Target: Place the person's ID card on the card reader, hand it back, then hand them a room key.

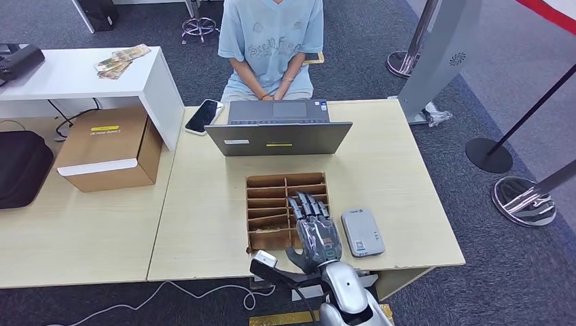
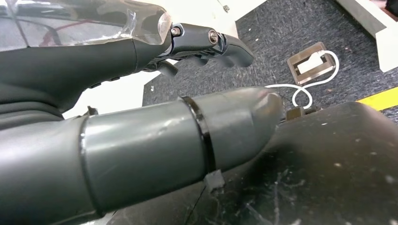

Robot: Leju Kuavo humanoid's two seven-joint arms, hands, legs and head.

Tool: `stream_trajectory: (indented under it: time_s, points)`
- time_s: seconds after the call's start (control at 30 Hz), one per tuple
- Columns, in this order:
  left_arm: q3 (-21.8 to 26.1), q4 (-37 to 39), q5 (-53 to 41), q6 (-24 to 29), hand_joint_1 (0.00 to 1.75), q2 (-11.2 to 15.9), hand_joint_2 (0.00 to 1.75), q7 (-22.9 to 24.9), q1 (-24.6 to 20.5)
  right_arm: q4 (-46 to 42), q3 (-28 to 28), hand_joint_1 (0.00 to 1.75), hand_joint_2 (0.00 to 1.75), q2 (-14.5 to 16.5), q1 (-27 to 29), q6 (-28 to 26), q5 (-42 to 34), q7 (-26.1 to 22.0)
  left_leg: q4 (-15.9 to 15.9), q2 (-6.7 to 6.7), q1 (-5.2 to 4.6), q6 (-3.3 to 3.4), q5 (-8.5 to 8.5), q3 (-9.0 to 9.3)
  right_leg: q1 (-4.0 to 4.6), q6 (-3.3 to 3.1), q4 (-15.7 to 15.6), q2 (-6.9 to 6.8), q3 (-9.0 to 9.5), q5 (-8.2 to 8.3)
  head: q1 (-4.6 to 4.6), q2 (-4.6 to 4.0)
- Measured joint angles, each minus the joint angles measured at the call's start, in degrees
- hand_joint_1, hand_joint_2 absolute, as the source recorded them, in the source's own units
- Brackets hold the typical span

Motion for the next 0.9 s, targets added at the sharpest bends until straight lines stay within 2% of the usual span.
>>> stream_trajectory:
  time_s: [0.33, 0.9]
  points:
    - [0.5, 0.0, 0.1, 0.0, 0.00, 0.0, 0.00, 0.1, 0.0, 4.6, 0.7, 0.00, 1.75, 0.4, -2.4, -1.1, 1.8, 2.0, 0.0, 0.00, 0.00, 0.00, 0.00, 0.00, 0.00, 0.00, 0.0, 0.00, 0.00, 0.00, -0.01, 0.00]
    - [1.3, 0.0, 0.1, 0.0, 0.00, 0.0, 0.00, 0.3, 0.2, 7.6, 0.7, 0.00, 1.75, 0.6, -3.8, -2.2, 2.7, 2.6, 0.0, 0.00, 0.00, 0.00, 0.00, 0.00, 0.00, 0.00, 0.0, 0.00, -0.01, 0.00, -0.01, 0.00]
